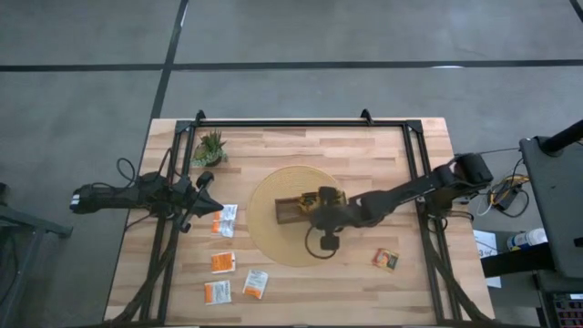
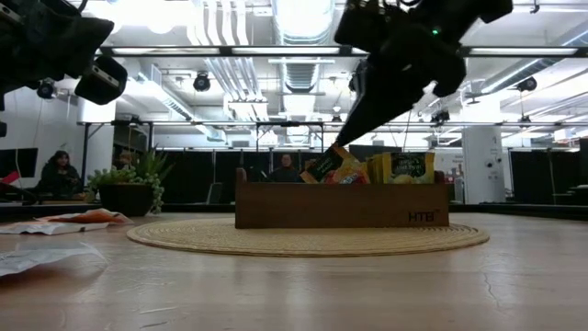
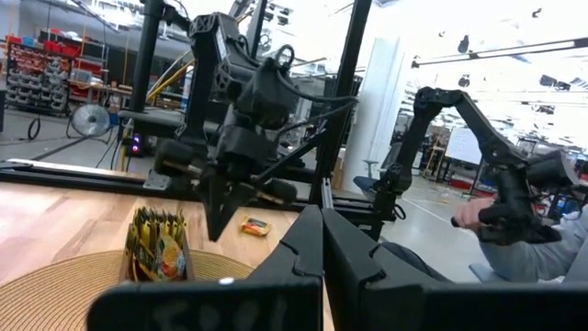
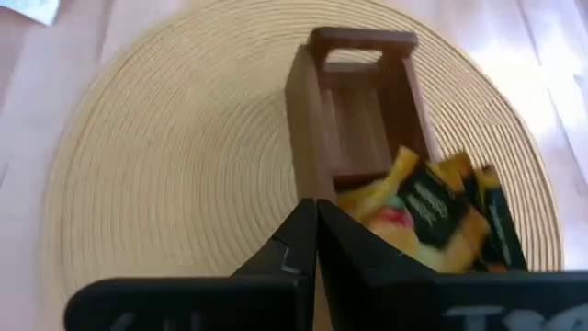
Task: Pick & Place Tea
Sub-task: Put the orange tea bag into the middle of the wooden organizer
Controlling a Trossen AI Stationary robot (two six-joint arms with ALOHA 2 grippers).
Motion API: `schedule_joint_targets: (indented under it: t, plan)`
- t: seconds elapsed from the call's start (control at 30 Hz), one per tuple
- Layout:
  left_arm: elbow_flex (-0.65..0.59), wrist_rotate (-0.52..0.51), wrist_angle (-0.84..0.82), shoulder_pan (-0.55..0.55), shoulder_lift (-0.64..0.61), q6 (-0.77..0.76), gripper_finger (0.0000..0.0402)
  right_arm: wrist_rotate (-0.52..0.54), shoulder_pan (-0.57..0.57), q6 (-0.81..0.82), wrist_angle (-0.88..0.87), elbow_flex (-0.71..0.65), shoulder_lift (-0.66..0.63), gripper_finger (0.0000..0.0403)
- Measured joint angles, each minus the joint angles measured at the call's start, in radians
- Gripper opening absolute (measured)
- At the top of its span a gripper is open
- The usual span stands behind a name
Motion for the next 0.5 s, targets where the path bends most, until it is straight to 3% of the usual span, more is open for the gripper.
schedule_joint_targets:
  t: [0.23, 0.33, 0.5]
  plan:
    - [0.000, 0.000, 0.000, 0.000, 0.000, 0.000, 0.0000, 0.144, -0.018, 0.118, -0.190, 0.098, 0.108, 0.0008]
    - [0.000, 0.000, 0.000, 0.000, 0.000, 0.000, 0.0000, 0.152, -0.034, 0.193, -0.309, 0.141, 0.150, 0.0008]
    - [0.000, 0.000, 0.000, 0.000, 0.000, 0.000, 0.0000, 0.137, -0.036, 0.190, -0.314, 0.181, 0.205, 0.0008]
